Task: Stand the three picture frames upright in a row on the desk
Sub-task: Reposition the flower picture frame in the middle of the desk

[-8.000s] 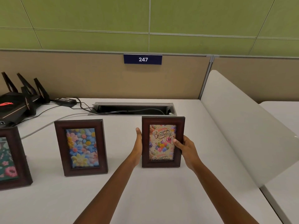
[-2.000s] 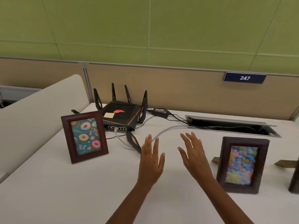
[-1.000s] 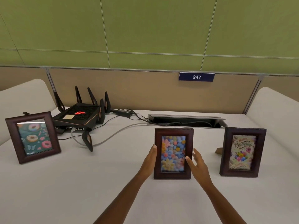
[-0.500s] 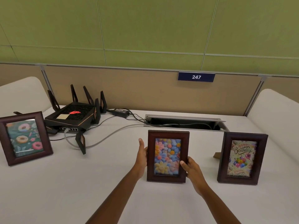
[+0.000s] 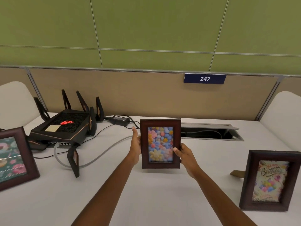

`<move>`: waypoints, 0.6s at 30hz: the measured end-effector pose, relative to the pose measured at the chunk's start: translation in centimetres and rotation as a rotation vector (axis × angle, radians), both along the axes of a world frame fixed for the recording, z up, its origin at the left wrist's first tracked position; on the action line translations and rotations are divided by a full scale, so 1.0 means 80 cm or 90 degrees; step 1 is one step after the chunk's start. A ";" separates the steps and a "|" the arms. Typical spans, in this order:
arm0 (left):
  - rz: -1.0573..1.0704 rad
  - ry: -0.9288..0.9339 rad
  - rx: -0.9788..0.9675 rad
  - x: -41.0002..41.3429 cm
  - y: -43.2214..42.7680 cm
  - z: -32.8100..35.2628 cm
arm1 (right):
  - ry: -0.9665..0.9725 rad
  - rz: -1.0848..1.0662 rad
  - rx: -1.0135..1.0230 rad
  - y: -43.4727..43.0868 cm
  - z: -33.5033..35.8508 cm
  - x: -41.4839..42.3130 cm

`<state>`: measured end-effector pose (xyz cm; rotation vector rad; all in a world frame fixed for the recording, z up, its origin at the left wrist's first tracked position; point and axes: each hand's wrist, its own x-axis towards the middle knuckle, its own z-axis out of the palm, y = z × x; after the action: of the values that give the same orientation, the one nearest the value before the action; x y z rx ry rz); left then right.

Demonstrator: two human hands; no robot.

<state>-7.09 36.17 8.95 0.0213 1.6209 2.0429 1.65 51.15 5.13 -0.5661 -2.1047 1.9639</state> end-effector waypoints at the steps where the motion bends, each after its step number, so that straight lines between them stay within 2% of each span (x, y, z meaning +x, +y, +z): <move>1: -0.002 0.002 0.001 -0.009 0.001 0.000 | -0.001 0.002 -0.004 0.000 -0.001 -0.010; 8: -0.007 -0.001 -0.004 -0.054 0.006 -0.009 | -0.019 -0.010 -0.030 -0.002 -0.015 -0.051; 18: -0.017 0.001 -0.033 -0.067 0.012 -0.021 | -0.041 -0.019 -0.011 0.000 -0.025 -0.062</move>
<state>-12.45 37.12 7.26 0.0268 1.6647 1.9809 -3.32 51.15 3.16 -0.6689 -2.1052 1.9744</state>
